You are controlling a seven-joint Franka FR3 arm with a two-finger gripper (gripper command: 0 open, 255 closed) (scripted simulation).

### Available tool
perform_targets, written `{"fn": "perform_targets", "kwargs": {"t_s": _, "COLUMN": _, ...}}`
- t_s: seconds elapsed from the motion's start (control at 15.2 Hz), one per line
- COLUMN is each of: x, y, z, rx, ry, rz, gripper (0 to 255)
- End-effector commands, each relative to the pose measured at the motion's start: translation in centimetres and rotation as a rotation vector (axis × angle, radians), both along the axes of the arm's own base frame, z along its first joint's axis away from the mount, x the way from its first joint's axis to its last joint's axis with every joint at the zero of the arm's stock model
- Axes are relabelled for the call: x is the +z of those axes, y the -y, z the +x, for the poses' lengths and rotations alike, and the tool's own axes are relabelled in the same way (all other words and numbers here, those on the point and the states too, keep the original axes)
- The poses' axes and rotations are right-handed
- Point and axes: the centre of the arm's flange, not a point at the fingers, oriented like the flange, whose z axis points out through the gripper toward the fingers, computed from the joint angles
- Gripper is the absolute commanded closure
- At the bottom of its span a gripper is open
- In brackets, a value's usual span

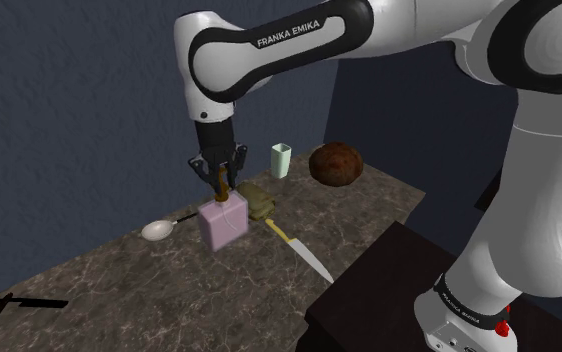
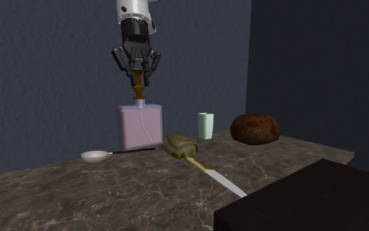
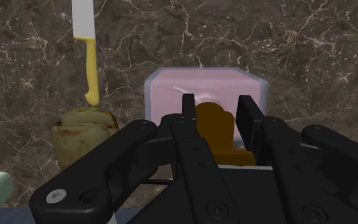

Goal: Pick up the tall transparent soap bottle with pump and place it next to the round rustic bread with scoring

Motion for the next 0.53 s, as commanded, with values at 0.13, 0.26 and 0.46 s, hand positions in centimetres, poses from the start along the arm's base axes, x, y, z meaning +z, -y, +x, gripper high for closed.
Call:
{"fn": "perform_targets", "kwargs": {"t_s": 0.13, "x": 2.3, "y": 0.0, "z": -0.1, "rx": 0.0, "ry": 0.0, "rz": 0.0, "gripper": 255}}
{"fn": "perform_targets", "kwargs": {"t_s": 0.26, "x": 3.4, "y": 0.0, "z": -0.1, "rx": 0.0, "ry": 0.0, "rz": 0.0, "gripper": 255}}
{"fn": "perform_targets", "kwargs": {"t_s": 0.46, "x": 5.0, "y": 0.0, "z": -0.1, "rx": 0.0, "ry": 0.0, "rz": 0.0, "gripper": 255}}
